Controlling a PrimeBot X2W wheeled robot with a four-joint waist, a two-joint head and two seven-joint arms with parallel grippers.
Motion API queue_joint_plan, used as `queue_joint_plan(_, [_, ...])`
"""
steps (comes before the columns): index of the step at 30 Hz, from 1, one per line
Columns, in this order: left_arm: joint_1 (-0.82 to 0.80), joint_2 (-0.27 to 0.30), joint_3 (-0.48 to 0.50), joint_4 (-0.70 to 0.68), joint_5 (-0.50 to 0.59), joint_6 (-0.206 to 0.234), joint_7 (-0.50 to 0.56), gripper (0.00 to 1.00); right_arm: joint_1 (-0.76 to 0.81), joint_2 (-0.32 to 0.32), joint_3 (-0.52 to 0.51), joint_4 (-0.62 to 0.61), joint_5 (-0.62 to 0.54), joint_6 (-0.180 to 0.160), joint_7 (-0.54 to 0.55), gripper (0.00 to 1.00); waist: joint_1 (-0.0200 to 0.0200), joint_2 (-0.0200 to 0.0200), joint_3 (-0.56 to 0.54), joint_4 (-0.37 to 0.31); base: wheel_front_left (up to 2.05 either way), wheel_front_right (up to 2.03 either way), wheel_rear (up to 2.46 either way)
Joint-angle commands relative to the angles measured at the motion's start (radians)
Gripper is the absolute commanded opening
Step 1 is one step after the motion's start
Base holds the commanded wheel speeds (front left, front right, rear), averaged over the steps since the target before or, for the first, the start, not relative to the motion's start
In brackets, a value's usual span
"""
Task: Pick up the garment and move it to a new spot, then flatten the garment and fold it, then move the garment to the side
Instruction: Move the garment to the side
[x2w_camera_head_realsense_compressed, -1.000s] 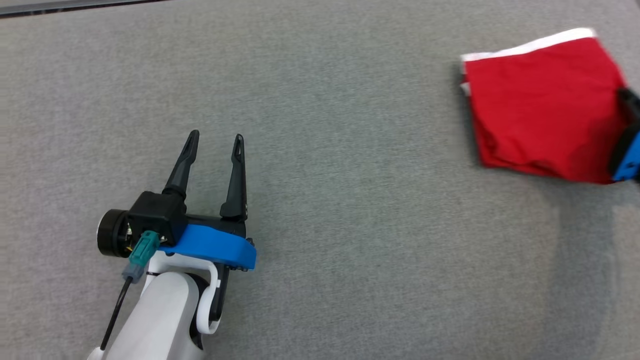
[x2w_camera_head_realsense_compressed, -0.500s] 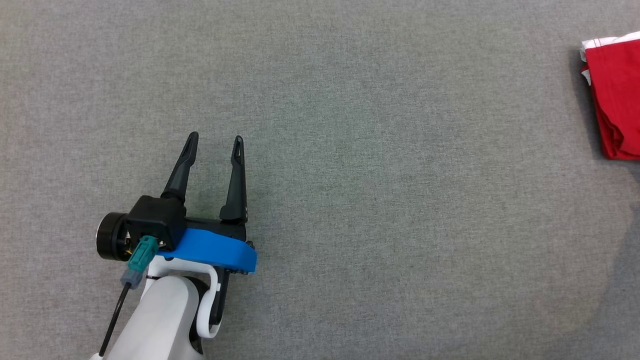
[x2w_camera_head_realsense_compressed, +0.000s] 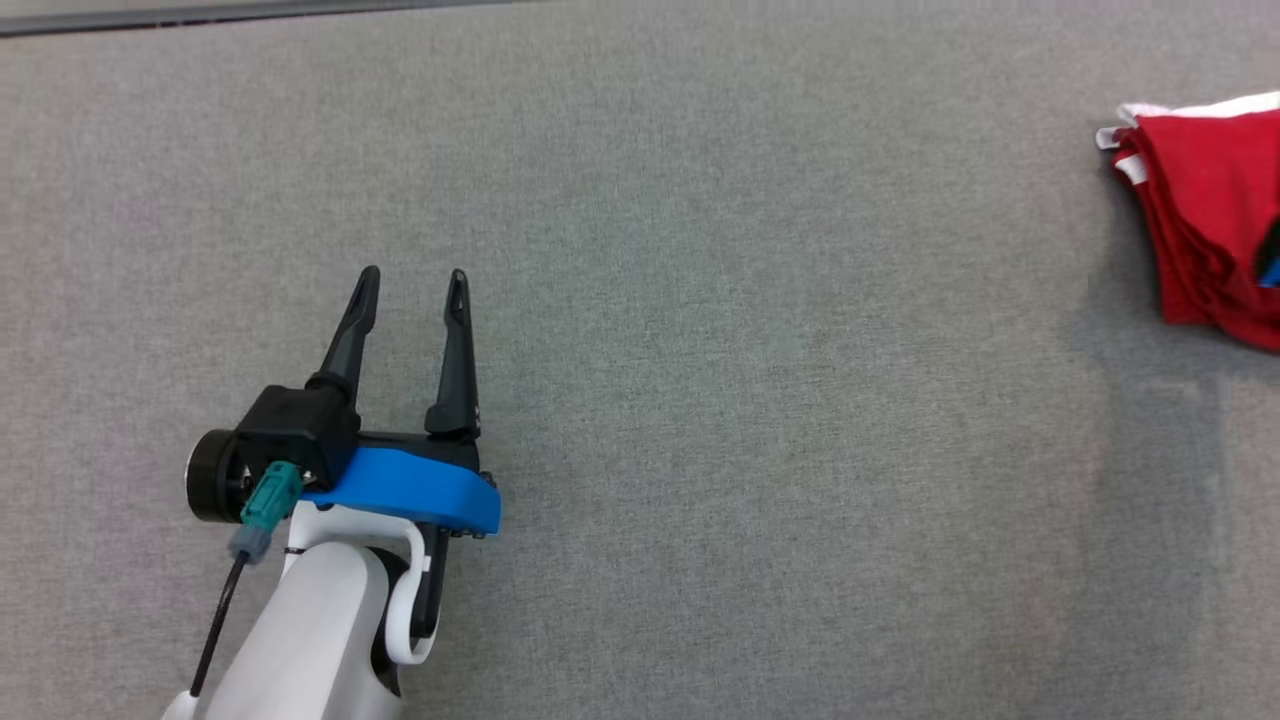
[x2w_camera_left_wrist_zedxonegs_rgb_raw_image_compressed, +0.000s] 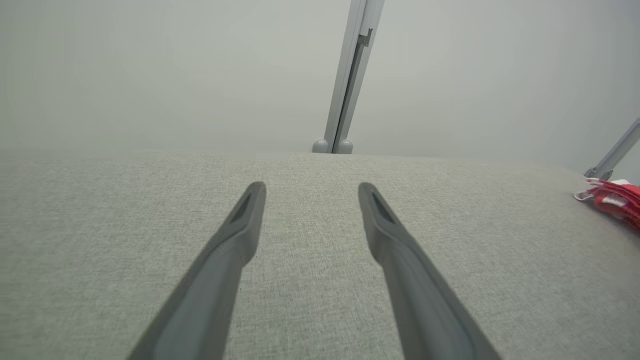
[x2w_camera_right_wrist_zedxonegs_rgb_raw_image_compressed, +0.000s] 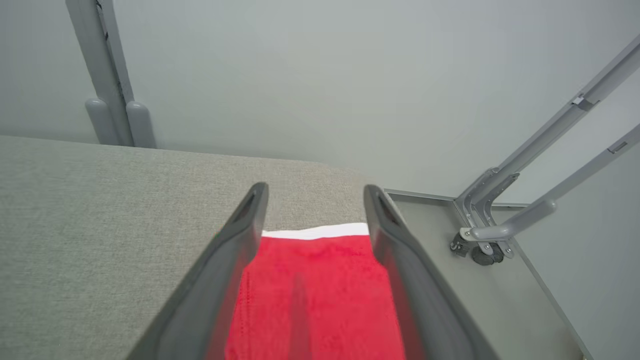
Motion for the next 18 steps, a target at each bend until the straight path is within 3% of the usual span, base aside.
queue_joint_plan(1, [-0.014, -0.001, 0.01, 0.013, -0.007, 0.0, -0.006, 1.0, 0.027, 0.016, 0.011, -0.026, 0.015, 0.0, -0.011, 1.0, 0.0, -0.0001, -0.02, -0.009, 0.0, 0.0, 0.0])
queue_joint_plan(13, [0.01, -0.024, 0.076, 0.15, -0.065, 0.011, -0.062, 1.0, 0.24, 0.153, 0.124, -0.3, 0.171, 0.0, -0.046, 1.0, 0.0, -0.0001, -0.151, 0.022, 0.0, 0.0, 0.0])
queue_joint_plan(18, [0.051, -0.029, 0.09, 0.205, -0.082, -0.006, -0.072, 1.0, 0.37, 0.205, 0.134, -0.377, 0.199, 0.0, -0.056, 1.0, 0.0, -0.0001, -0.204, 0.059, 0.0, 0.0, 0.0])
